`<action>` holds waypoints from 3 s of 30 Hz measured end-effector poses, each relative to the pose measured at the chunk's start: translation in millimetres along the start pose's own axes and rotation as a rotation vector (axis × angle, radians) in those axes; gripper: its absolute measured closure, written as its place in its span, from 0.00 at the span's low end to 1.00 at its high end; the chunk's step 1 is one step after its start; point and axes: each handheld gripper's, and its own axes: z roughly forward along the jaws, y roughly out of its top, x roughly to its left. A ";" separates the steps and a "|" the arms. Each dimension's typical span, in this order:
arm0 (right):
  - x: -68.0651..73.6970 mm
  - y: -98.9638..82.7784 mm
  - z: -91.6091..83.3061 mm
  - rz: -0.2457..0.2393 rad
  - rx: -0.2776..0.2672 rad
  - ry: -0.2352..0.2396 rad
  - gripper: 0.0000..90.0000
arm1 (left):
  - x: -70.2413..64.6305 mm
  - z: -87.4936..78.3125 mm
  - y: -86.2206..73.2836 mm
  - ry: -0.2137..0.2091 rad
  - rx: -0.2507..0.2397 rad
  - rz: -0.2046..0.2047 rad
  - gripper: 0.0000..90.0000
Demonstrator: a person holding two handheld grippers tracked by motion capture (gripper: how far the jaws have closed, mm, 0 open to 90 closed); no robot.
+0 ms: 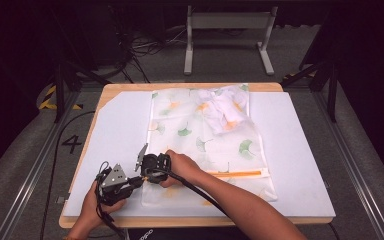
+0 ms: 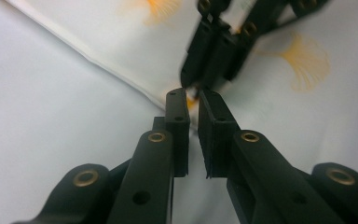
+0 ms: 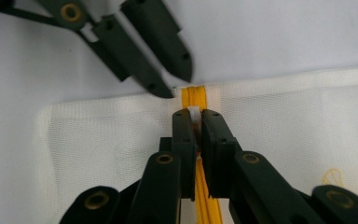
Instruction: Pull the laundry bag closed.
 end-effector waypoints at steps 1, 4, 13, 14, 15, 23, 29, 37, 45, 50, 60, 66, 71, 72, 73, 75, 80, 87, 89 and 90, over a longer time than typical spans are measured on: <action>0.1 -0.4 -0.1 -0.005 -0.001 0.000 0.94 | 1.7 2.0 3.2 0.001 -0.004 0.000 0.93; 0.0 -1.6 0.1 -0.007 -0.014 -0.007 0.94 | 4.4 8.6 10.9 0.002 0.015 0.005 0.93; 2.9 -4.8 -0.5 -0.024 -0.032 -0.021 0.94 | 15.5 25.6 12.9 -0.067 0.047 -0.046 0.99; 3.3 -4.8 -0.6 -0.024 -0.031 -0.021 0.94 | 15.2 26.2 12.9 -0.062 0.050 -0.048 0.99; 3.1 -5.0 -0.5 -0.022 -0.031 -0.020 0.94 | 17.1 25.7 13.2 -0.063 0.072 -0.024 1.00; 3.6 -2.1 -2.8 -0.053 0.001 -0.023 0.99 | 19.7 25.2 11.7 -0.066 0.062 -0.076 1.00; 3.8 1.6 -1.0 -0.071 0.040 -0.025 0.94 | 22.4 25.7 11.6 -0.077 0.062 -0.101 1.00; 2.5 11.8 2.3 -0.058 0.110 -0.022 0.92 | 25.9 25.6 10.7 -0.088 0.064 -0.126 1.00; 4.0 13.6 3.9 -0.046 0.113 -0.041 0.95 | 29.2 26.1 10.0 -0.106 0.058 -0.148 1.00; 4.5 10.8 2.8 -0.053 0.093 -0.042 0.97 | 29.8 26.3 9.7 -0.111 0.054 -0.159 1.00; 6.1 5.0 0.9 -0.065 0.061 -0.050 0.97 | 30.5 26.6 9.5 -0.117 0.053 -0.168 1.00; 6.5 2.5 -1.4 -0.071 0.072 -0.053 1.00 | 30.9 26.5 9.6 -0.118 0.056 -0.172 1.00; 7.0 0.7 -1.3 -0.091 0.051 -0.061 1.00 | 31.7 26.4 9.4 -0.121 0.054 -0.174 1.00; 7.5 0.3 -1.2 -0.081 0.048 -0.060 1.00 | 31.5 26.5 9.4 -0.121 0.052 -0.174 1.00; 7.2 0.0 -1.2 -0.082 0.044 -0.060 1.00 | 31.6 26.5 9.4 -0.121 0.053 -0.173 1.00; 6.1 -0.9 -1.8 -0.073 0.041 -0.048 1.00 | 31.8 26.3 9.4 -0.122 0.053 -0.174 1.00; 5.8 -1.6 -2.2 -0.083 0.038 -0.051 1.00 | 32.3 26.4 9.4 -0.126 0.054 -0.175 1.00; 6.0 -5.9 -3.6 -0.077 0.023 -0.060 1.00 | 32.2 26.5 9.4 -0.126 0.053 -0.176 1.00; 6.5 -7.3 -3.9 -0.076 0.020 -0.063 1.00 | 32.2 26.5 9.4 -0.126 0.053 -0.176 1.00; 6.4 -7.5 -4.2 -0.082 0.022 -0.064 1.00 | 32.1 26.5 9.4 -0.124 0.053 -0.177 1.00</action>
